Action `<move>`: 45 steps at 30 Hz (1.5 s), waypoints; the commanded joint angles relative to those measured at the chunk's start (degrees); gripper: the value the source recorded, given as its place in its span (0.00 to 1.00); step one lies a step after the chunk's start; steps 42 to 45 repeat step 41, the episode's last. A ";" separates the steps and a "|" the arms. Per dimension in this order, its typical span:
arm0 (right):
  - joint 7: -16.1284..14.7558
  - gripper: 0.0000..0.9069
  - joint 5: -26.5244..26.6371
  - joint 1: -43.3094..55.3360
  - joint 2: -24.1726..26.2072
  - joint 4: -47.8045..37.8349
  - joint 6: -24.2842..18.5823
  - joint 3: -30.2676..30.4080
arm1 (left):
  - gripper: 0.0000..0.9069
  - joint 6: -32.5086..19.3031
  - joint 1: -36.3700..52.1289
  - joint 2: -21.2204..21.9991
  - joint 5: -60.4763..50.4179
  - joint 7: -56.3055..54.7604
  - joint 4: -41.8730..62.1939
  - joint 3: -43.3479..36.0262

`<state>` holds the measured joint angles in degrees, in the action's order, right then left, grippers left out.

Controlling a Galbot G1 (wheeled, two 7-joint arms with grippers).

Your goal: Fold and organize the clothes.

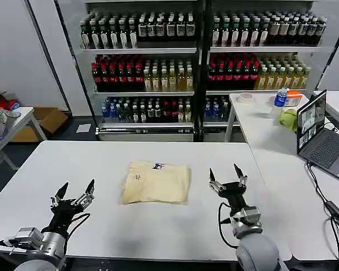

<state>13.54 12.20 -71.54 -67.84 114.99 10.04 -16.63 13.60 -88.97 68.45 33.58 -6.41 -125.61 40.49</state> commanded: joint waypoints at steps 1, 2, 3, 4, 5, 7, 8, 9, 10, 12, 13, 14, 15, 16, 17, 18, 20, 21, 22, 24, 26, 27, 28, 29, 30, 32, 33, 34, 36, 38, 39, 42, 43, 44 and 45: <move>-0.17 1.00 -3.26 -8.26 1.07 5.83 -1.93 -3.40 | 1.00 0.01 -0.13 0.11 -0.85 0.12 -0.27 -0.15; -0.17 1.00 -3.27 -8.49 1.02 5.98 -1.95 -3.41 | 1.00 0.00 -0.17 0.11 -0.90 0.11 -0.36 -0.10; -0.18 1.00 -3.25 -8.77 0.96 6.18 -1.97 -3.42 | 1.00 0.01 -0.25 0.09 -0.91 0.14 -0.45 -0.01; -0.12 1.00 -3.26 -8.96 0.82 6.36 -1.99 -3.47 | 1.00 0.00 -0.31 0.07 -0.91 0.15 -0.54 0.06; -0.07 1.00 -3.26 -9.08 0.73 6.40 -1.99 -3.52 | 1.00 -0.01 -0.36 0.07 -0.92 0.16 -0.56 0.10; 0.20 1.00 -3.27 -9.23 0.35 6.45 -1.91 -3.77 | 1.00 0.00 -0.48 0.06 -0.91 0.19 -0.73 0.18; 0.29 1.00 -3.28 -9.30 0.19 6.47 -1.88 -3.82 | 1.00 -0.01 -0.55 0.07 -0.93 0.20 -0.79 0.21; 0.40 1.00 -3.28 -9.43 0.03 6.53 -1.85 -3.87 | 1.00 0.00 -0.61 0.09 -0.97 0.22 -1.01 0.26; 0.51 1.00 -3.45 -9.68 -0.11 6.63 -1.90 -3.88 | 1.00 -0.01 -0.69 0.13 -1.03 0.24 -1.10 0.30; 0.46 1.00 -3.44 -9.90 -0.14 6.78 -2.12 -3.88 | 1.00 0.01 -0.82 0.12 -1.02 0.26 -1.29 0.41; 0.43 1.00 -3.47 -10.14 -0.06 6.91 -2.40 -4.03 | 1.00 -0.02 -0.88 0.10 -1.03 0.30 -1.33 0.48; 0.65 1.00 -3.57 -10.25 -0.02 7.14 -2.65 -4.10 | 1.00 -0.02 -0.93 0.09 -1.03 0.30 -1.36 0.53; 1.06 1.00 -3.71 -10.40 -0.02 7.43 -2.64 -4.21 | 1.00 -0.02 -1.03 0.08 -1.03 0.32 -1.44 0.63; 1.29 1.00 -4.20 -10.73 0.03 7.83 -2.54 -4.43 | 1.00 -0.04 -1.12 0.07 -1.02 0.33 -1.54 0.69; 1.29 1.00 -4.51 -10.77 0.05 7.93 -2.56 -4.49 | 1.00 -0.05 -1.20 0.07 -1.03 0.34 -1.65 0.73; 1.45 1.00 -5.31 -11.05 0.08 8.23 -2.75 -4.59 | 1.00 -0.06 -1.31 0.06 -1.04 0.36 -1.71 0.75; 1.79 1.00 -5.35 -11.41 0.12 8.65 -2.74 -4.66 | 1.00 -0.07 -1.42 0.09 -1.14 0.36 -1.91 0.77; 1.90 1.00 -5.28 -11.60 0.12 8.79 -2.72 -4.74 | 1.00 -0.08 -1.46 0.13 -1.17 0.37 -2.00 0.79; 2.00 1.00 -5.27 -11.78 0.15 8.96 -2.72 -4.88 | 1.00 -0.08 -1.49 0.16 -1.16 0.36 -2.11 0.80; 2.16 1.00 -5.15 -12.03 0.17 9.24 -2.70 -5.02 | 1.00 -0.08 -1.57 0.22 -1.17 0.35 -2.28 0.87; 2.16 1.00 -5.17 -12.20 0.23 9.41 -2.65 -5.22 | 1.00 -0.12 -1.63 0.18 -1.21 0.35 -2.34 0.91; 2.17 1.00 -5.14 -12.33 0.22 9.52 -2.59 -5.30 | 1.00 -0.13 -1.66 0.12 -1.26 0.36 -2.33 0.91; 2.41 1.00 -5.07 -12.45 0.17 9.65 -2.59 -5.32 | 1.00 -0.15 -1.69 0.08 -1.27 0.36 -2.39 0.89; 2.55 1.00 -4.97 -12.51 0.15 9.70 -2.53 -5.34 | 1.00 -0.13 -1.72 0.01 -1.30 0.35 -2.45 0.90; 2.76 1.00 -4.83 -12.58 0.10 9.77 -2.46 -5.39 | 1.00 -0.13 -1.78 -0.03 -1.30 0.36 -2.55 0.89; 3.03 1.00 -4.59 -12.78 -0.03 9.90 -2.25 -5.48 | 1.00 -0.13 -1.93 -0.06 -1.28 0.36 -2.87 0.93; 3.10 1.00 -4.45 -12.80 -0.04 9.95 -2.14 -5.48 | 1.00 -0.14 -2.01 -0.06 -1.29 0.37 -2.96 0.96; 3.19 1.00 -4.26 -12.87 -0.08 10.06 -1.98 -5.45 | 1.00 -0.18 -2.18 -0.07 -1.30 0.39 -3.01 0.99; 3.14 1.00 -4.23 -12.91 -0.11 10.12 -1.81 -5.44 | 1.00 -0.21 -2.30 -0.09 -1.26 0.39 -3.00 1.07; 3.22 1.00 -4.24 -12.88 -0.13 10.15 -1.72 -5.43 | 1.00 -0.28 -2.44 -0.14 -1.25 0.44 -2.97 1.19; 3.37 1.00 -4.09 -12.83 -0.15 10.12 -1.61 -5.45 | 1.00 -0.29 -2.47 -0.16 -1.22 0.44 -2.99 1.20; 3.44 1.00 -3.59 -12.69 -0.13 10.08 -1.25 -5.54 | 1.00 -0.28 -2.52 -0.16 -1.20 0.44 -3.14 1.27; 3.44 1.00 -3.59 -12.69 -0.13 10.08 -1.25 -5.54 | 1.00 -0.28 -2.52 -0.16 -1.20 0.44 -3.14 1.27; 3.44 1.00 -3.59 -12.69 -0.13 10.08 -1.25 -5.54 | 1.00 -0.28 -2.52 -0.16 -1.20 0.44 -3.14 1.27; 3.44 1.00 -3.59 -12.69 -0.13 10.08 -1.25 -5.54 | 1.00 -0.28 -2.52 -0.16 -1.20 0.44 -3.14 1.27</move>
